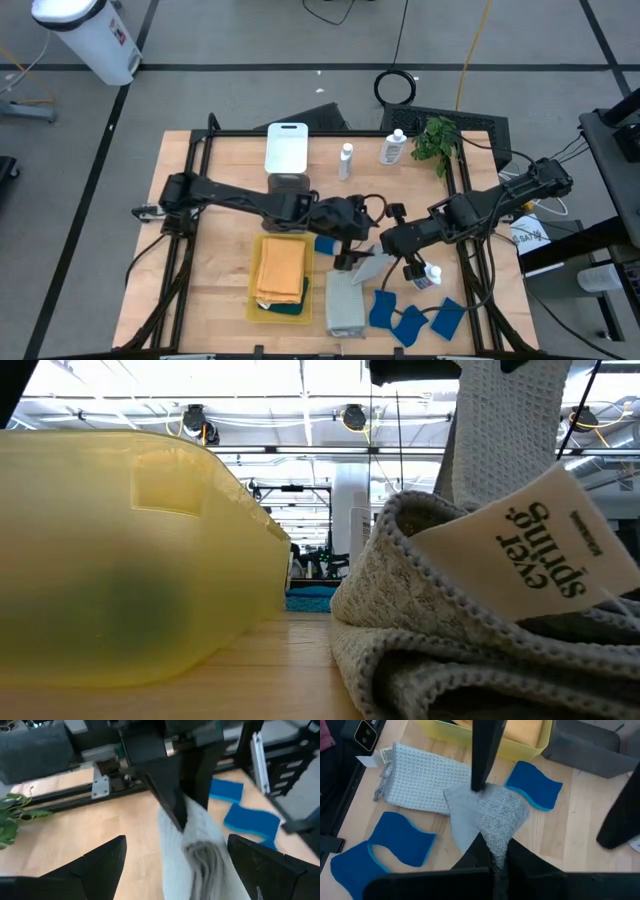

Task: Pick & Place Kitchen Items
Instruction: Put the gray towel into the yellow bin

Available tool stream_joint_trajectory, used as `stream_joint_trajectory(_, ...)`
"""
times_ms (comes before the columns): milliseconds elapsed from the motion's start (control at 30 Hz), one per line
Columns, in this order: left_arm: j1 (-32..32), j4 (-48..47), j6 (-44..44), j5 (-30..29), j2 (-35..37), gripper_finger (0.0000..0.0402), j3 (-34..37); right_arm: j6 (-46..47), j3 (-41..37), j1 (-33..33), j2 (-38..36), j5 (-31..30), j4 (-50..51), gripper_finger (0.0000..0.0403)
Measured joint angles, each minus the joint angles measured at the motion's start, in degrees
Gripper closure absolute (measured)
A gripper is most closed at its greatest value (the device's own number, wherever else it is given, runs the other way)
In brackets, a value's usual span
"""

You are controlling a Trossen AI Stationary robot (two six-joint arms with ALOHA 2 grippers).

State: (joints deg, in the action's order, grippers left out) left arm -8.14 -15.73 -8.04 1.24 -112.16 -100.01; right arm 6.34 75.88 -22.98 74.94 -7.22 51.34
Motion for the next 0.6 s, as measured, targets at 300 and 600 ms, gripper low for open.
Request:
stream_joint_trajectory(300,1.7,0.9,4.7,6.8,0.0,0.0048,0.0,-2.2,0.0,0.0,0.0,0.0,-2.4,0.0401)
stream_joint_trajectory(600,1.8,0.4,6.4,6.9,-0.7,0.0067,0.0,-5.6,0.0,0.0,0.0,-0.2,-6.1,0.0401)
